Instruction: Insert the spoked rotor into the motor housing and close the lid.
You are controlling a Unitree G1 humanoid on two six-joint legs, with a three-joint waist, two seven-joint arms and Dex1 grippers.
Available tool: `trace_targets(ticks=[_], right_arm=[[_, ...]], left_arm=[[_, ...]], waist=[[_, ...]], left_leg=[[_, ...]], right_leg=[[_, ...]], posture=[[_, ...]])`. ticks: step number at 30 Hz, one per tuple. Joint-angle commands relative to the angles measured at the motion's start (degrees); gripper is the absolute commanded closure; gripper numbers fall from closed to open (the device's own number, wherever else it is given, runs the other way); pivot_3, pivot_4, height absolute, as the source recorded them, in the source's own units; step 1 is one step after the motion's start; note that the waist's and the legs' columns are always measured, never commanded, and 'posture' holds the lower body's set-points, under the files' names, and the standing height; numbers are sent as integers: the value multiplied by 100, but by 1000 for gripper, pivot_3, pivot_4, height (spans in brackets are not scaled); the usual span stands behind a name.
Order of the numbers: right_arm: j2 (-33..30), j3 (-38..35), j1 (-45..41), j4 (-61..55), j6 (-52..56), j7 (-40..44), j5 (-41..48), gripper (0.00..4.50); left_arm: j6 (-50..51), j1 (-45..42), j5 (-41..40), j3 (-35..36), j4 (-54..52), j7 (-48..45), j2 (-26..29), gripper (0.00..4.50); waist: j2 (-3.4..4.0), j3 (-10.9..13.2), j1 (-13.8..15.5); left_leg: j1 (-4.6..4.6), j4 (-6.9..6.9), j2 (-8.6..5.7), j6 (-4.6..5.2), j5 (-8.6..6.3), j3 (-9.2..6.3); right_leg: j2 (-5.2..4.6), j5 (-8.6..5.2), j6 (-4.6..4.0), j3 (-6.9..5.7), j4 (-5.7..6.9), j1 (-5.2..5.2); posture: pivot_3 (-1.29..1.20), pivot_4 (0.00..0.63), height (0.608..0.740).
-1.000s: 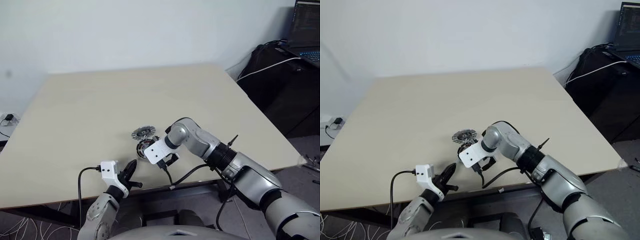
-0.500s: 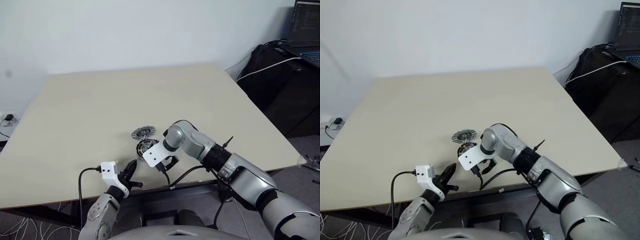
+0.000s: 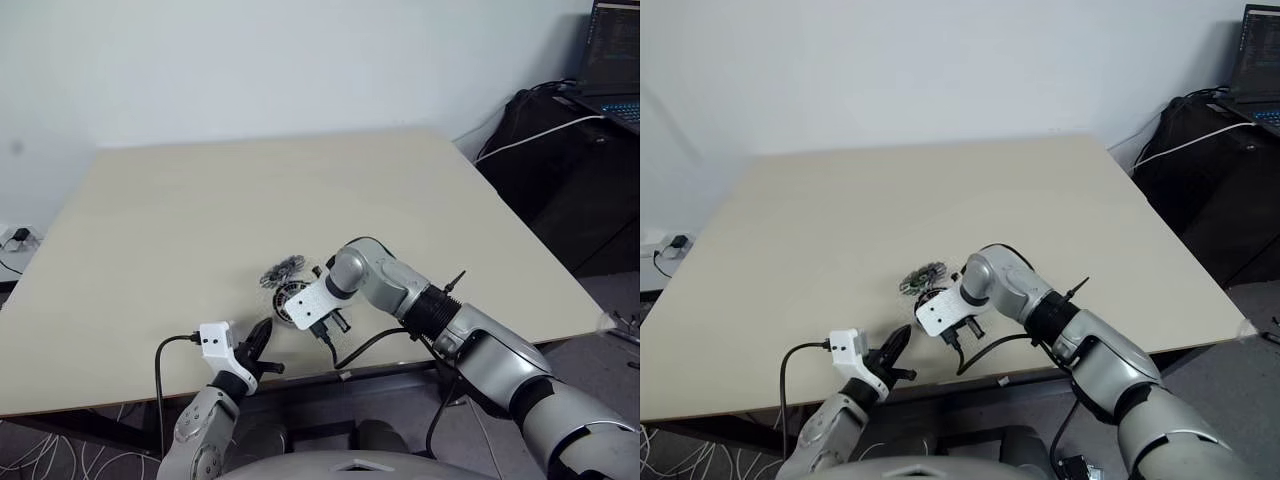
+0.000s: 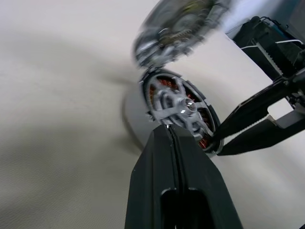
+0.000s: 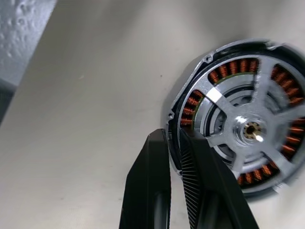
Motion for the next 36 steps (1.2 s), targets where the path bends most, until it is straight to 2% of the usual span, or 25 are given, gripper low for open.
trace_targets(ticks=[1, 7, 11, 21, 26, 31, 36], right_arm=[[-4, -140, -13, -29, 88, -8, 22, 4443], [-9, -433, 192, -217, 428, -245, 174, 4443], [-104, -828, 455, -805, 1073, -232, 418, 4443], [-586, -1642, 1398, -3226, 4129, -135, 967, 4443], [-154, -2166, 1555, -3973, 6457, -739, 1408, 4443], [786, -2824, 1413, -4133, 8750, -1721, 1851, 4443], [1351, -3354, 1363, -3843, 9054, -2566, 2233, 4443]], left_arm=[[-124, -60, -116, 0, -77, -34, -53, 4500], [-108, -86, -132, 2, -62, -43, -61, 4500], [-101, -90, -152, -7, -52, -51, -52, 4500], [-22, -181, -198, -71, 27, -90, -17, 4500], [20, -218, -218, -99, 53, -106, 4, 4500], [46, -229, -223, -122, 58, -114, 29, 4500], [45, -209, -224, -119, 44, -107, 37, 4500]], waist=[[0, 0, -1], [0, -2, 3], [0, -1, 11], [0, -1, 33], [-1, 0, 30], [-1, -1, 33], [1, -2, 19]], left_leg=[[0, 0, 0, 0, 0, 0], [1, 0, 0, -2, 1, -1], [1, 0, 1, -3, 1, -1], [-22, 2, 0, 1, 0, -2], [-22, 5, 3, 0, -1, -3], [-25, 6, 1, 0, -1, -4], [-50, 9, -3, -24, -13, -3]], right_leg=[[0, 0, 0, 0, 0, 0], [0, 0, 0, -1, 3, 1], [0, 0, 0, 0, 5, 0], [-4, 0, 0, 0, 0, -20], [-5, 0, 1, -1, 2, -19], [-6, 0, 0, -1, 3, -22], [-9, 2, 0, 0, 10, -53]], posture=[[0, 0, 740], [0, 0, 740], [0, 0, 740], [0, 0, 740], [0, 0, 740], [0, 0, 740], [0, 0, 740]])
